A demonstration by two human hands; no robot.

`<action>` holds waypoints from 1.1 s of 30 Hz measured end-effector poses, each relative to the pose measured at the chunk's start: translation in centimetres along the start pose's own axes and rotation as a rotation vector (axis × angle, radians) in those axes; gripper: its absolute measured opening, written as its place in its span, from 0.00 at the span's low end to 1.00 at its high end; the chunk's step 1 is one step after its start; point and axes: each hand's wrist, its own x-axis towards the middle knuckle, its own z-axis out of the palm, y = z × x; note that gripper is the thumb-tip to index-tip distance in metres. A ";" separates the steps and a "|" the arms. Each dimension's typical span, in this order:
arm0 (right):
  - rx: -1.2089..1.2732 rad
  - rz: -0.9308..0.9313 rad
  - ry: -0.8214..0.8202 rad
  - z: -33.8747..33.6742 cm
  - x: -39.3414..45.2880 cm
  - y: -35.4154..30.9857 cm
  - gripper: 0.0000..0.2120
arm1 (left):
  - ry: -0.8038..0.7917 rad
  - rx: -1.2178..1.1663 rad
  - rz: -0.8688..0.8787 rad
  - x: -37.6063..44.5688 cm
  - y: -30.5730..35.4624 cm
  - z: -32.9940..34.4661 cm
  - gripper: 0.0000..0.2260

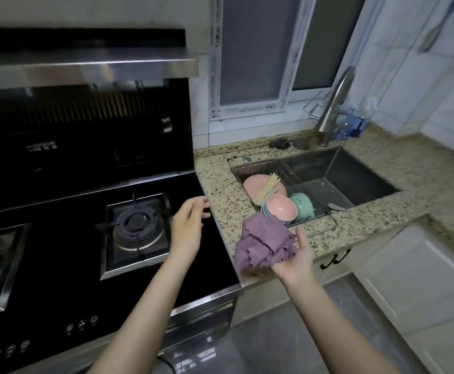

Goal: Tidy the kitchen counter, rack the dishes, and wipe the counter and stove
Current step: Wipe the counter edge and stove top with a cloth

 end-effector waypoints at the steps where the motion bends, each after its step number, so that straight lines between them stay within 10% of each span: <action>1: 0.000 -0.019 -0.019 -0.2 -0.1 -1.4 0.26 | -0.019 0.014 0.006 0.0 0.1 1.5 0.09; 15: 0.008 -0.310 -0.093 -5.8 -3.1 -33.0 0.16 | -0.215 -0.041 0.018 -2.5 4.6 33.8 0.09; 33: -0.276 -0.337 0.057 -5.5 8.6 -52.3 0.15 | -0.287 -0.107 -0.028 7.9 4.3 56.3 0.10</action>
